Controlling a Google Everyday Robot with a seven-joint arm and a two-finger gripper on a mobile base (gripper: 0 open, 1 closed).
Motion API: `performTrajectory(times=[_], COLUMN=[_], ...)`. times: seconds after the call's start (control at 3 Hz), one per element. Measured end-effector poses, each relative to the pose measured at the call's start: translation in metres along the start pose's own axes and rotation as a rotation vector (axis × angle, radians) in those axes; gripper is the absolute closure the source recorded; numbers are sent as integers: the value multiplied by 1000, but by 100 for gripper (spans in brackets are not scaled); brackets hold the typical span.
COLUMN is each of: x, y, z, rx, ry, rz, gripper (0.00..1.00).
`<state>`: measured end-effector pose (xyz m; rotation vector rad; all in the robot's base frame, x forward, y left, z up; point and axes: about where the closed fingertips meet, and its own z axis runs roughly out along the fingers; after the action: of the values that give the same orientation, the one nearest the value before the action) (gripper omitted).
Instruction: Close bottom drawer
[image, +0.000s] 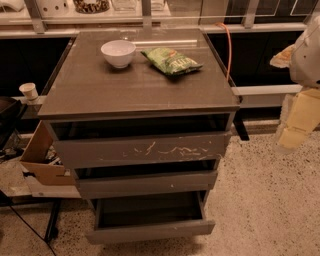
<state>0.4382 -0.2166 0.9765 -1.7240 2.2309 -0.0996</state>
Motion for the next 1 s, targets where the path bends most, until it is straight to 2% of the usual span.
performTrajectory(times=[0.33, 0.67, 1.0], x=[0, 0, -2], y=[0, 0, 6], z=[0, 0, 11], rx=[0, 0, 4], ry=[0, 0, -13], rz=[0, 0, 19], gripper=[0, 13, 36])
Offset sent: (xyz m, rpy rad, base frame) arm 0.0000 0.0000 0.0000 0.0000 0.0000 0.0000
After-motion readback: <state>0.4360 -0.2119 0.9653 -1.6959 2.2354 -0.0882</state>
